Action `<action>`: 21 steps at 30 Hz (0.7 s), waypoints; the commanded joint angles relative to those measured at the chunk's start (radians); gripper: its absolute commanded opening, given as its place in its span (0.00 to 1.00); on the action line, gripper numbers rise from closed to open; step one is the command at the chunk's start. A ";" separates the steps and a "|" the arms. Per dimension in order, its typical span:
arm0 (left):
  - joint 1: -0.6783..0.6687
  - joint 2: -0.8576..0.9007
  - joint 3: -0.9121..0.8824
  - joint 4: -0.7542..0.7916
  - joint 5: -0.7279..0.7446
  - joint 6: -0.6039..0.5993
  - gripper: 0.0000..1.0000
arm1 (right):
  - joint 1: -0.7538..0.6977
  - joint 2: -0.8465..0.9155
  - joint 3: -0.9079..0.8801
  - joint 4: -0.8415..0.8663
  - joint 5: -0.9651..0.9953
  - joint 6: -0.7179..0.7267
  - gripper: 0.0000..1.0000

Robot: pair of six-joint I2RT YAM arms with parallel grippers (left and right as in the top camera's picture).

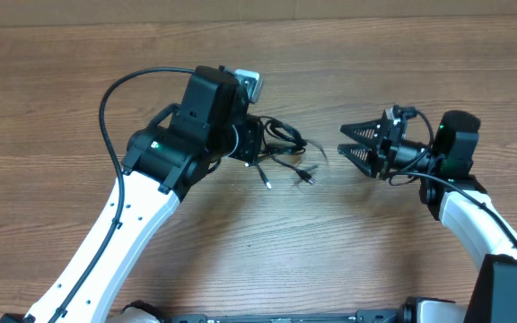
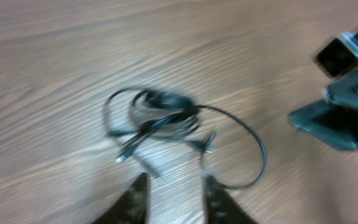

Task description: Untangle cables

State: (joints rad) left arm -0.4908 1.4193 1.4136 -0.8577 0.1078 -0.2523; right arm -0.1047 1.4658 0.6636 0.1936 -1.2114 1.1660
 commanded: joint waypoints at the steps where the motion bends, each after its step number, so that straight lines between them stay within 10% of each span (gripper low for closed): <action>1: 0.002 0.007 0.010 -0.029 -0.127 0.001 0.41 | -0.001 -0.010 0.005 -0.099 0.142 -0.178 0.56; 7: 0.002 0.037 0.008 -0.052 -0.131 0.001 0.94 | -0.001 -0.010 0.005 -0.268 0.252 -0.360 0.66; 21: 0.000 0.144 0.008 -0.043 -0.032 0.001 1.00 | -0.001 -0.010 0.005 -0.280 0.320 -0.772 0.81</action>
State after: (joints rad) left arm -0.4908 1.5436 1.4136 -0.9051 0.0467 -0.2562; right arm -0.1047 1.4658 0.6636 -0.0837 -0.9070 0.5224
